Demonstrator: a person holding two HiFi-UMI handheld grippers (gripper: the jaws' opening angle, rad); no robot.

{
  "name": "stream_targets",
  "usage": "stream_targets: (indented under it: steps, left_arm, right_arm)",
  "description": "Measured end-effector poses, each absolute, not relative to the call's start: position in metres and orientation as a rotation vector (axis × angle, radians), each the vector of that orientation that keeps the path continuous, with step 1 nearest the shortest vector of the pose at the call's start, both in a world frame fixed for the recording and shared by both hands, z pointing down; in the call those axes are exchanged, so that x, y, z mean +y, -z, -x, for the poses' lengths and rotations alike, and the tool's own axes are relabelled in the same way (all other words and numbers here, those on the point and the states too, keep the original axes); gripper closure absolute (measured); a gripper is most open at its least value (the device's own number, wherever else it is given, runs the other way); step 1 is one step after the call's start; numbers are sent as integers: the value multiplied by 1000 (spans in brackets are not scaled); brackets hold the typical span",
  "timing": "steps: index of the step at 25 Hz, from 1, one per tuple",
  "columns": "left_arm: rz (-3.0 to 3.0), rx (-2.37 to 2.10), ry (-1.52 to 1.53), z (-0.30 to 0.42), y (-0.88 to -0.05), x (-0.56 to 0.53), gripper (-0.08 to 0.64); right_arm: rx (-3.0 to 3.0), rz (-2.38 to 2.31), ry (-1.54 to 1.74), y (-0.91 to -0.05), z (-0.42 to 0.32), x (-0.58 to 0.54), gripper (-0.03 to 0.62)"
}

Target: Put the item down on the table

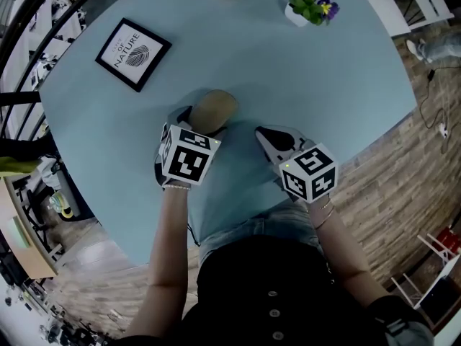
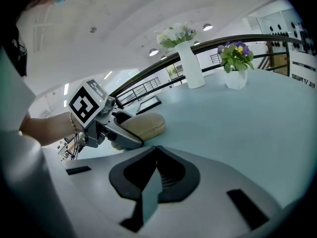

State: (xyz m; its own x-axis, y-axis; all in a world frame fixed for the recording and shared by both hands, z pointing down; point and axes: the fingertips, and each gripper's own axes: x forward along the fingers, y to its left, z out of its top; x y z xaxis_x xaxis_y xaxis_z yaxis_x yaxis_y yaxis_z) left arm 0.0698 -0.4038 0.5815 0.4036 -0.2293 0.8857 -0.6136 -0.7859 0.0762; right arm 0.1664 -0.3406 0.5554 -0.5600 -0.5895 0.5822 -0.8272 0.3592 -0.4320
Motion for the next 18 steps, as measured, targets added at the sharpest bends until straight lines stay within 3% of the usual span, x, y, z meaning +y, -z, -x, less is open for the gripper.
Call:
stream_targets:
  steps: [18]
  left_arm:
    - [-2359,-727,-1429,-78,-585,-401,140]
  right_arm:
    - [-2274,-1317,-1032,-554,-178,-327,587]
